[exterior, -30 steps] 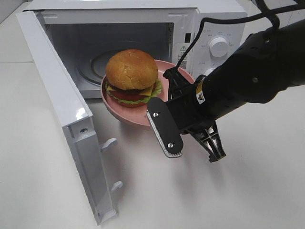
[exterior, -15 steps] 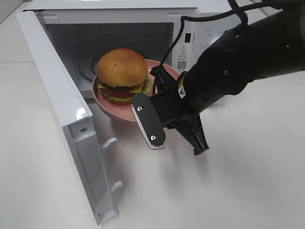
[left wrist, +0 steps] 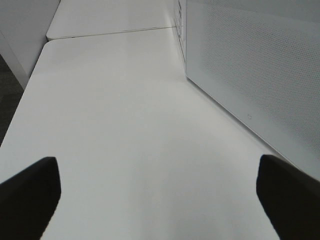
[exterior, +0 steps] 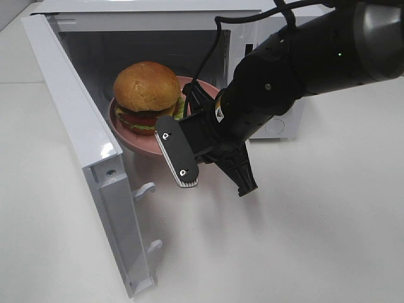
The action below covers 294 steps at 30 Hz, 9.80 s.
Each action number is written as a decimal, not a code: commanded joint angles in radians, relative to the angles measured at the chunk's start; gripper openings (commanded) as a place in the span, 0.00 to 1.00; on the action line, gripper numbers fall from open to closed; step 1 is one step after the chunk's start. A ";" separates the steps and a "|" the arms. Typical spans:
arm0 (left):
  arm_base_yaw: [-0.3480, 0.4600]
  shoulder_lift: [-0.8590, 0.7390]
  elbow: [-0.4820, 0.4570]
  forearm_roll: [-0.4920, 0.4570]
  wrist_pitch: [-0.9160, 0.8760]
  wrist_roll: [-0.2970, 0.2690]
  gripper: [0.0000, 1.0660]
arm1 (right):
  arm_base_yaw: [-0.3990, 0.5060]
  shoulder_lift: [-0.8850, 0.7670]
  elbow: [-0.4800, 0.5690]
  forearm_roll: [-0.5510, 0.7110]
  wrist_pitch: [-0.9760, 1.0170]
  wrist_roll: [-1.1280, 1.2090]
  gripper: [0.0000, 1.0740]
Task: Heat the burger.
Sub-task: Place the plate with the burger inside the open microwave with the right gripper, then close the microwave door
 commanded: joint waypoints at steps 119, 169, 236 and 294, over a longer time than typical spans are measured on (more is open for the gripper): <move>-0.007 -0.019 0.001 0.002 -0.004 -0.002 0.94 | -0.103 0.610 -1.058 0.019 0.323 0.016 0.00; -0.007 -0.019 0.001 0.002 -0.004 -0.002 0.94 | -0.094 0.580 -1.068 0.074 0.494 0.034 0.45; -0.007 -0.019 0.001 0.002 -0.004 -0.002 0.94 | -0.072 0.223 -0.602 0.121 0.630 0.100 0.47; -0.007 -0.019 0.001 0.002 -0.004 -0.002 0.94 | -0.225 -0.526 0.239 0.122 0.429 0.805 0.81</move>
